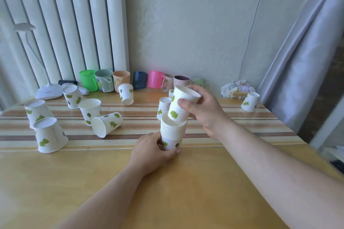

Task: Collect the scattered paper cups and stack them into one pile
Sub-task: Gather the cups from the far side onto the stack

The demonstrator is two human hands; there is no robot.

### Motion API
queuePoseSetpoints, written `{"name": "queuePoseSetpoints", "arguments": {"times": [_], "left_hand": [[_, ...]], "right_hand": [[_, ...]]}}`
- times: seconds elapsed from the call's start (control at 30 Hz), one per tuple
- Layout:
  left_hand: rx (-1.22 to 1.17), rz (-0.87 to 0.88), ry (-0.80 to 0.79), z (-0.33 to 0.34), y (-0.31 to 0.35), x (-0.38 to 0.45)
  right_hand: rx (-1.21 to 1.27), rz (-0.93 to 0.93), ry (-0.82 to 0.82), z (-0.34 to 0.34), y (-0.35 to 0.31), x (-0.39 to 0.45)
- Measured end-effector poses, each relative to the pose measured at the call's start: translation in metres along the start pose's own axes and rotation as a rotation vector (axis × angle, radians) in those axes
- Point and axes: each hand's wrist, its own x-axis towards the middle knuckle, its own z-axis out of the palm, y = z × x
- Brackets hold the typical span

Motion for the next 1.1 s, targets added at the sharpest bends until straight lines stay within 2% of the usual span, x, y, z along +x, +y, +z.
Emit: {"name": "queuePoseSetpoints", "arguments": {"times": [0.17, 0.3, 0.4, 0.47, 0.5, 0.6, 0.67, 0.73, 0.8, 0.9, 1.0, 1.1], "left_hand": [[-0.052, -0.008, 0.035, -0.003, 0.001, -0.006], [-0.058, -0.042, 0.086, 0.000, 0.000, -0.005], [-0.074, -0.065, 0.111, 0.002, 0.000, -0.003], [-0.086, -0.061, 0.112, 0.004, 0.000, -0.002], [-0.083, -0.057, 0.110, 0.004, -0.001, -0.002], [-0.083, -0.055, 0.100, 0.006, -0.002, -0.001], [-0.088, -0.049, 0.104, 0.007, -0.003, 0.000], [-0.089, -0.038, 0.114, 0.007, -0.003, 0.000], [-0.085, -0.028, 0.121, 0.008, -0.004, 0.001], [-0.087, -0.020, 0.132, 0.009, -0.005, 0.002], [-0.089, -0.024, 0.119, 0.010, -0.004, 0.003], [-0.096, -0.042, 0.094, 0.007, -0.003, 0.002]], "right_hand": [[-0.291, -0.013, -0.090, 0.006, 0.013, -0.018], [-0.249, 0.040, -0.135, 0.007, 0.019, -0.019], [-0.119, 0.127, 0.030, 0.008, 0.020, 0.002], [-0.170, 0.130, 0.123, 0.010, 0.025, 0.022], [-0.263, 0.120, 0.118, 0.011, 0.028, 0.032], [-0.652, 0.082, -0.004, 0.016, 0.040, 0.063], [-0.832, 0.095, -0.152, 0.021, 0.051, 0.079], [-0.820, 0.180, -0.292, 0.015, 0.076, 0.096], [-0.857, 0.173, -0.350, 0.010, 0.084, 0.094], [-1.018, 0.047, -0.244, 0.004, 0.087, 0.075], [-0.923, -0.069, -0.055, -0.016, 0.096, 0.058], [-0.737, -0.043, 0.212, -0.036, 0.096, 0.046]]}}
